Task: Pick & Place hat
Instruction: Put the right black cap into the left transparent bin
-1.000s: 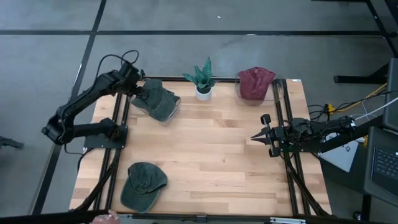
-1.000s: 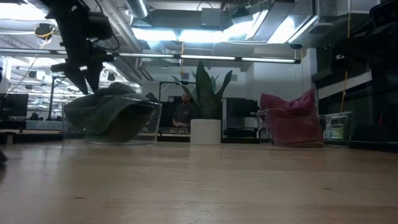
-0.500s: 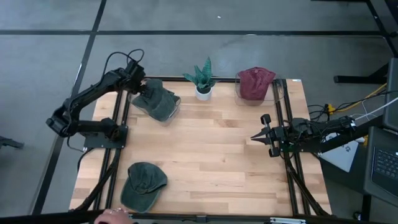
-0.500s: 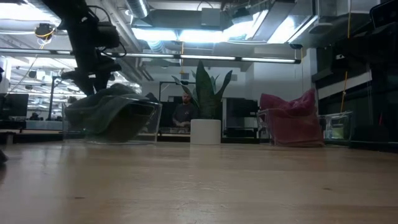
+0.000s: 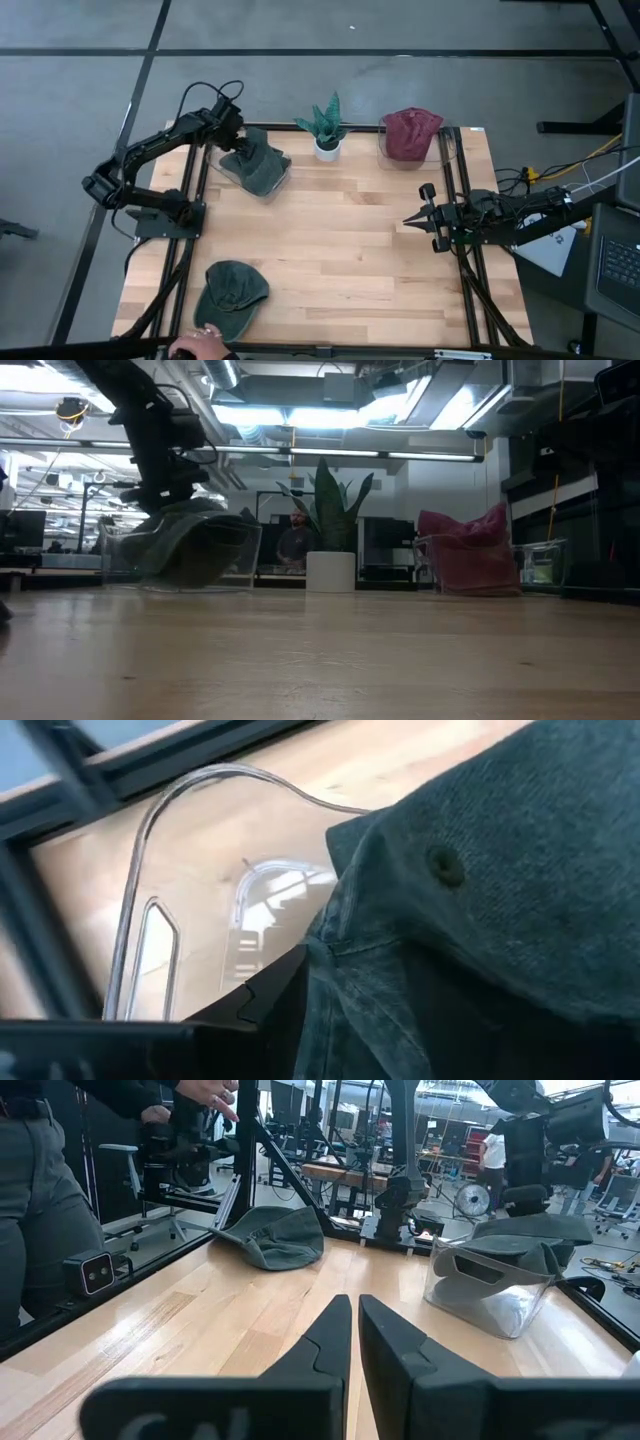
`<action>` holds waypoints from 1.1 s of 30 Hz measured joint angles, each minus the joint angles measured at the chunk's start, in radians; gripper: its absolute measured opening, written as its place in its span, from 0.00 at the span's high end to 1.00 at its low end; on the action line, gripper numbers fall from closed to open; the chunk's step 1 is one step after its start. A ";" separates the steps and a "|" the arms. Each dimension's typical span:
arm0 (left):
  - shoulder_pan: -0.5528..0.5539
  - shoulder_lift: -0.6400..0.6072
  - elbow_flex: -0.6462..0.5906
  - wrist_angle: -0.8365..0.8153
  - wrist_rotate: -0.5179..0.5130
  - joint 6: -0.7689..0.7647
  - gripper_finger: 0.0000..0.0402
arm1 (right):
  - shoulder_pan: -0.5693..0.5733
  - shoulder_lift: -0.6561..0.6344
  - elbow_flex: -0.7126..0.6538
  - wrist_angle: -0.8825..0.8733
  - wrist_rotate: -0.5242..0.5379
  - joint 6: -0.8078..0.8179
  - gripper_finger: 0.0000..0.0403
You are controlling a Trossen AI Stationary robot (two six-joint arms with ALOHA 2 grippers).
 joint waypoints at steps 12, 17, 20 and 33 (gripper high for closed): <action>-0.029 0.006 0.000 0.013 0.015 0.025 0.96 | 0.000 0.000 0.000 0.000 0.000 0.000 0.94; -0.041 0.005 0.000 0.013 0.010 0.060 0.99 | 0.000 0.000 0.000 0.000 0.000 0.000 0.94; -0.051 -0.005 0.000 0.020 0.005 0.064 1.00 | 0.000 0.000 0.000 0.000 0.000 0.000 0.94; -0.057 -0.159 0.119 -0.007 -0.068 0.252 0.89 | 0.000 0.000 0.000 0.000 0.000 0.000 0.94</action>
